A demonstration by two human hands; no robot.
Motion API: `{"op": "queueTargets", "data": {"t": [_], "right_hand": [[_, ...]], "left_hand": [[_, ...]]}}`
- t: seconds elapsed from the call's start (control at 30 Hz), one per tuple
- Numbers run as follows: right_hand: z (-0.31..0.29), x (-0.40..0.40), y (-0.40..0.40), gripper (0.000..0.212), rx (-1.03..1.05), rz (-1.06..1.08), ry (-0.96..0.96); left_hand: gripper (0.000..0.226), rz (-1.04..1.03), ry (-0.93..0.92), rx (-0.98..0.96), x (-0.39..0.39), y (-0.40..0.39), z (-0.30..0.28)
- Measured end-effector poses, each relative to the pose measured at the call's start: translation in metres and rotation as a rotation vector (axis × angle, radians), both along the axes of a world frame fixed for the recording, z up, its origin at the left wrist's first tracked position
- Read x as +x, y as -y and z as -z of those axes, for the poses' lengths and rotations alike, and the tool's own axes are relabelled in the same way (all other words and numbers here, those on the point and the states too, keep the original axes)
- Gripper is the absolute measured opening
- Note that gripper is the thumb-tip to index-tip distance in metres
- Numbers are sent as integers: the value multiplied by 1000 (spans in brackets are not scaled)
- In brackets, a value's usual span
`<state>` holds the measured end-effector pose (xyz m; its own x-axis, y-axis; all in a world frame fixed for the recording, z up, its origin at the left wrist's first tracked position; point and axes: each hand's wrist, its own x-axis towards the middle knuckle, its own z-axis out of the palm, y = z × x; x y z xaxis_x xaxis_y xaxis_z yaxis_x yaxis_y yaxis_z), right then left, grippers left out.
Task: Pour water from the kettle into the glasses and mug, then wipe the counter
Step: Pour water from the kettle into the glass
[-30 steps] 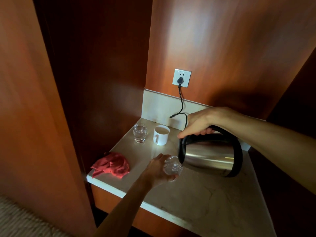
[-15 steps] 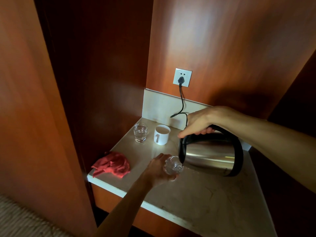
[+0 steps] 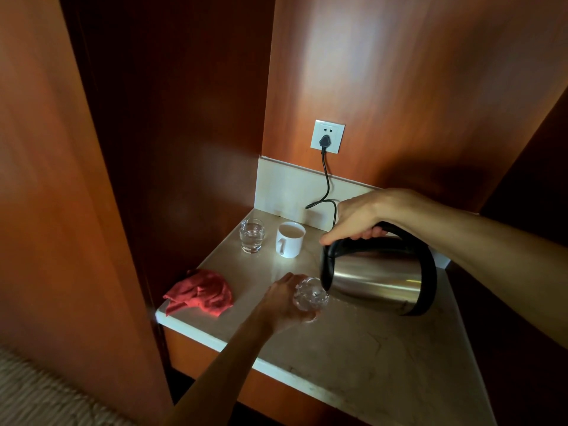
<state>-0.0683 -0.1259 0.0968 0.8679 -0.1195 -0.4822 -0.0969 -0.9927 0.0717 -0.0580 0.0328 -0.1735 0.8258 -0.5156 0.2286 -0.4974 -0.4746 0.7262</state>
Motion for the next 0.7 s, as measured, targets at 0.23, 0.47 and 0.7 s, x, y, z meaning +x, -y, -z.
{"op": "queueTargets", "data": {"t": [0.23,0.47,0.7], "right_hand": [[4,-7,26,59,75,42,43],[16,-20,57,65,222,103,96],[20,-23,63,72,245,108,107]], "left_hand": [[85,2,31,-28,-2,-1,-4],[82,-1,58,-37,-5,-1,-9],[78,-6,57,-43,-6,0,-11]]}}
